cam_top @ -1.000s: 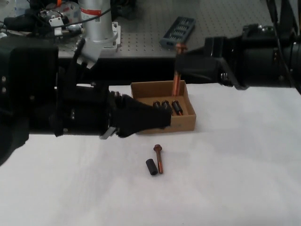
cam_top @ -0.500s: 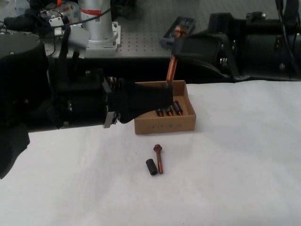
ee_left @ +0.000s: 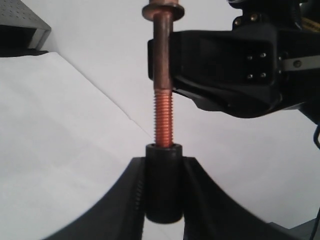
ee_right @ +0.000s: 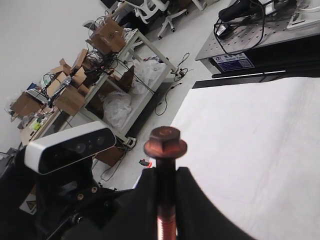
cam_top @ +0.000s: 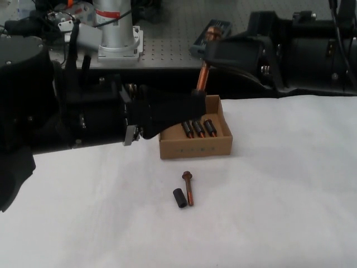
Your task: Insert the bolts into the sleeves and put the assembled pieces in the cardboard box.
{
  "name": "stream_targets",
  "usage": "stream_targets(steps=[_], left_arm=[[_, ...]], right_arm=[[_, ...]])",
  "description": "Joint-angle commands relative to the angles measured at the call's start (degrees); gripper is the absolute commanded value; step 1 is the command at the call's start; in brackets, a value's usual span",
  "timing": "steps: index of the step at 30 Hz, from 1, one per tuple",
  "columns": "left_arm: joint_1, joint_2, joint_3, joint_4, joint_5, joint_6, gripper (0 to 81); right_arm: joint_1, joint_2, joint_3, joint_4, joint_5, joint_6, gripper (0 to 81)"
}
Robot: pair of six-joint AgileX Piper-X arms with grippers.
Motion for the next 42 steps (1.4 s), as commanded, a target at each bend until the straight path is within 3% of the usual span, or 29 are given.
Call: stream_targets(steps=[1, 7, 15, 24, 33, 35, 39, 40, 42], left_arm=[[0.1, -0.8, -0.2, -2.2, -0.4, -1.2, 0.6], [0.1, -0.8, -0.2, -2.6, -2.2, -1.2, 0.6], [0.1, -0.8, -0.2, -3.0, -2.8, -1.2, 0.6], [0.1, -0.8, -0.2, -3.0, -3.6, -1.2, 0.6], [0.1, -0.8, -0.2, -6.7, -3.8, 0.3, 0.6], [0.1, -0.8, -0.2, -7.8, -4.0, 0.3, 0.6], [0.1, -0.8, -0.2, -7.9, -4.3, 0.3, 0.6], [0.1, -0.8, -0.2, -8.0, -4.3, 0.3, 0.6], [0.1, -0.8, -0.2, -8.5, -4.3, 0.3, 0.6]], right_arm=[[-0.3, 0.0, -0.3, -0.5, -0.5, 0.1, 2.5], [-0.3, 0.0, -0.3, 0.2, -2.9, -1.9, 2.5], [0.0, -0.1, -0.3, 9.1, -5.2, -10.7, 2.5], [3.8, -0.2, -0.3, 9.1, -5.9, -14.0, 2.5], [4.3, -0.2, -0.3, 16.8, -6.0, -20.2, 1.2], [4.3, -0.2, -0.3, 18.0, -6.0, -21.0, 12.0], [4.3, -0.2, -0.4, 18.3, -2.4, -20.8, 43.3], [4.3, -0.2, -0.4, 18.4, -0.9, -20.8, 47.4], [4.3, -0.2, -0.4, 18.5, -0.2, -20.8, 46.3]])
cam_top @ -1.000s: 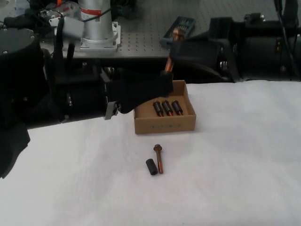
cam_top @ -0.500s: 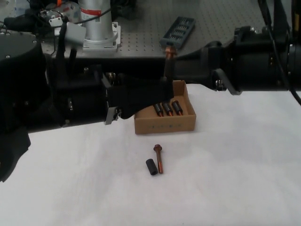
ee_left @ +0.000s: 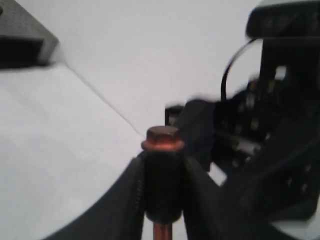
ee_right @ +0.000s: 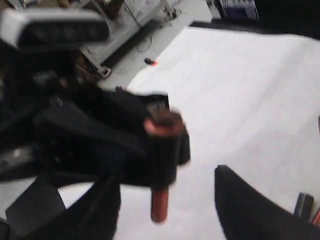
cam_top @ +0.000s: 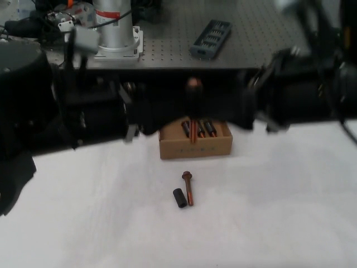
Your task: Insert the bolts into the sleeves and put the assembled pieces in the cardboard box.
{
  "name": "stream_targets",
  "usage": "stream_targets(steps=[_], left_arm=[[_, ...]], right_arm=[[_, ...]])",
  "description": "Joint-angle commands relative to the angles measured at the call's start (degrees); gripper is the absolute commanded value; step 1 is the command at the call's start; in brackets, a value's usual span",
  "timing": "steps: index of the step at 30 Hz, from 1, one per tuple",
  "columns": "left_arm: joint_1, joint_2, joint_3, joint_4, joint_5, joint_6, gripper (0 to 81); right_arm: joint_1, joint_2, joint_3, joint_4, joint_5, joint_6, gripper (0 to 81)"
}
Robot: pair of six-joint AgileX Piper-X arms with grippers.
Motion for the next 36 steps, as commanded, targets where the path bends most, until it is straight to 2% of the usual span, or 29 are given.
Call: stream_targets(steps=[1, 7, 11, 14, 21, 25, 28, 32, 36], left_arm=[[0.2, -0.8, -1.2, -4.2, -1.6, 0.1, 0.6], [0.2, -0.8, -1.2, -4.0, -2.6, 2.5, 0.6], [0.2, -0.5, -1.2, 1.8, -10.0, 6.4, 0.6], [0.2, 1.7, -2.9, 8.4, -10.9, 10.8, 0.6], [0.4, 13.7, -14.0, 20.3, -11.9, 20.2, 0.6], [1.2, 22.5, -22.9, 26.8, -16.6, 23.5, 0.6], [2.6, 29.6, -30.8, 31.6, -17.5, 23.5, 0.6], [4.6, 39.0, -40.9, 37.6, -17.5, 23.5, 0.6], [5.8, 45.8, -49.8, 41.8, -19.3, 23.5, 0.6]], right_arm=[[0.2, 0.2, 0.3, 2.2, 1.1, -0.8, 44.5], [0.0, -0.8, 0.3, 2.9, 0.9, -1.6, 42.1], [-1.5, -2.9, 0.3, 7.2, 0.9, -5.1, 42.1], [-3.4, -4.7, 0.3, 11.8, 1.0, -8.6, 42.1], [-8.7, -7.3, 0.3, 21.4, 3.1, -17.2, 42.1], [-10.7, -7.5, 0.3, 24.5, 3.5, -20.3, 41.2], [-11.7, -7.5, 0.3, 26.1, 3.5, -21.7, 35.0], [-11.9, -7.5, 0.3, 26.1, 3.5, -21.7, 21.7], [-11.9, -7.5, 0.3, 25.8, 3.5, -21.8, 1.5]])
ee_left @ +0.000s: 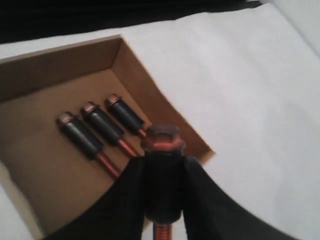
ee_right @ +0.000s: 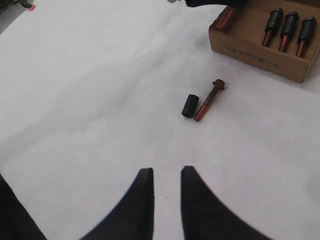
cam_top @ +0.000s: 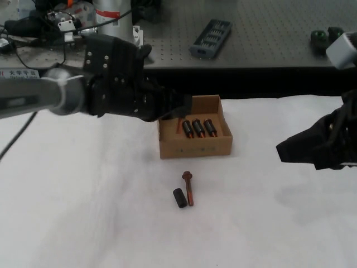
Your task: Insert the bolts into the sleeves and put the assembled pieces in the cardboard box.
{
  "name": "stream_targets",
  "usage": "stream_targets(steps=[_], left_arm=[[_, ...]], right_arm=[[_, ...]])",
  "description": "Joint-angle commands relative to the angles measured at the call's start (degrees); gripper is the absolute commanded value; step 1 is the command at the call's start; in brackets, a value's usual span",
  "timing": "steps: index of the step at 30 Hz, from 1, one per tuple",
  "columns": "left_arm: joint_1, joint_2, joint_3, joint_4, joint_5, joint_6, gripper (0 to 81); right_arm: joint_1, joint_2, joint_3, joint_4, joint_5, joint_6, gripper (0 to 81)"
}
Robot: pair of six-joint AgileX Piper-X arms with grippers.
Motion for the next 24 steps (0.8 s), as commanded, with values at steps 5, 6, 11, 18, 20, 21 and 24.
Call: stream_targets(steps=[5, 6, 11, 18, 20, 21, 24], left_arm=[[1.2, 10.5, -14.3, 5.1, -2.6, 1.2, 0.6], [1.2, 11.4, -15.2, 5.0, -2.6, 1.9, 0.6], [1.2, 14.1, -18.3, 5.0, -2.6, 2.9, 0.6], [1.2, 14.2, -18.3, 13.4, -5.7, 3.2, 18.7], [1.2, 14.2, -18.3, 15.0, -5.8, 3.2, 30.5], [1.2, 14.2, -18.3, 15.5, -6.1, 3.2, 35.8], [1.2, 14.2, -18.6, 16.2, -6.0, 1.9, 39.7]], right_arm=[[-0.4, -0.7, -0.3, 0.0, -0.4, -1.7, 2.5], [-0.4, -0.7, -0.3, 0.0, -0.4, -1.7, 2.5], [-0.4, -0.7, -0.3, 0.0, -0.4, -1.7, 2.5], [-0.4, -0.7, -0.3, -0.2, -0.4, -1.7, 2.5], [-0.4, -0.7, -0.3, -0.2, -0.4, -1.7, 2.5], [-0.4, -0.7, -0.3, -0.2, -0.4, -1.7, 2.5], [-0.4, -0.7, -0.3, -0.2, -0.4, -1.7, 2.5]])
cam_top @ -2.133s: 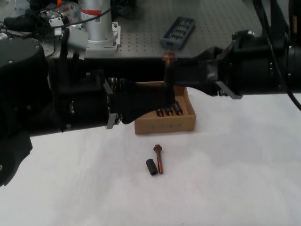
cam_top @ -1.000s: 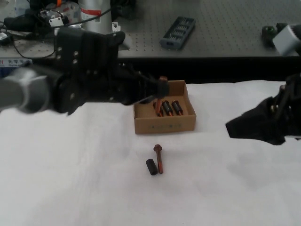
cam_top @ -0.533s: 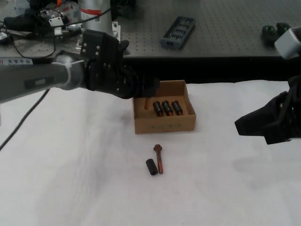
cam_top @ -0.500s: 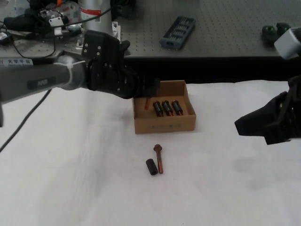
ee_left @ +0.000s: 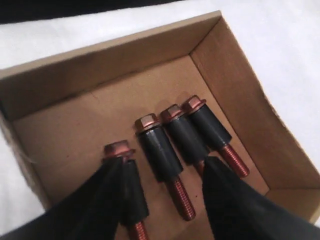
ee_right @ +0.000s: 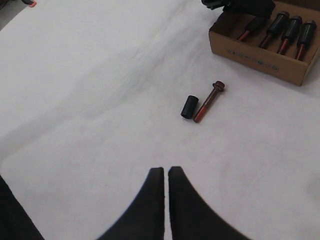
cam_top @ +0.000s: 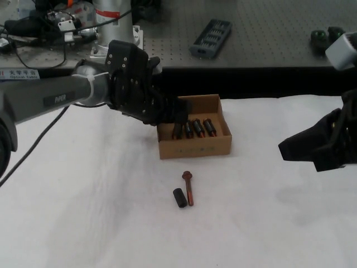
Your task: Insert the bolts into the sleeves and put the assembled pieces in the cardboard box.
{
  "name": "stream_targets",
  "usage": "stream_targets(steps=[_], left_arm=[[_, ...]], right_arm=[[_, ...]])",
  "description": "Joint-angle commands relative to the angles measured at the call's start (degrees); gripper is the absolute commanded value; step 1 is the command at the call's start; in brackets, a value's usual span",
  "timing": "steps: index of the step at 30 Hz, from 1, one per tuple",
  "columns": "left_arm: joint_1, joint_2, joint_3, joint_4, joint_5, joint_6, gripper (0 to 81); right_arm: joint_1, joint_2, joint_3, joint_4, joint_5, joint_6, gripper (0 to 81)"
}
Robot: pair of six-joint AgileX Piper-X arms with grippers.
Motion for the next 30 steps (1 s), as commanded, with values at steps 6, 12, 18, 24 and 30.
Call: stream_targets(steps=[6, 12, 18, 24, 30], left_arm=[[0.3, -2.0, -1.8, 5.3, 1.6, -1.2, 38.5], [0.3, -9.2, -1.8, 15.8, 2.6, -0.8, 12.5], [1.2, -15.9, -1.6, 26.5, -3.2, 2.5, 0.7], [2.3, -22.0, -1.7, 37.2, -5.9, 7.8, 0.7], [2.3, -30.2, 5.9, 39.8, -6.8, 9.9, 0.7]], right_arm=[[-0.4, -0.7, -0.3, -0.1, -0.4, -0.5, 2.5], [-0.4, -0.7, -0.3, 1.0, -0.4, -0.5, 2.5], [-0.4, -0.7, -0.3, 5.2, -0.4, -0.2, 2.5], [-0.2, -0.7, -0.3, 7.1, -0.4, 4.4, 2.5], [-0.2, -0.7, -0.3, 6.9, -0.4, 7.6, 2.5]])
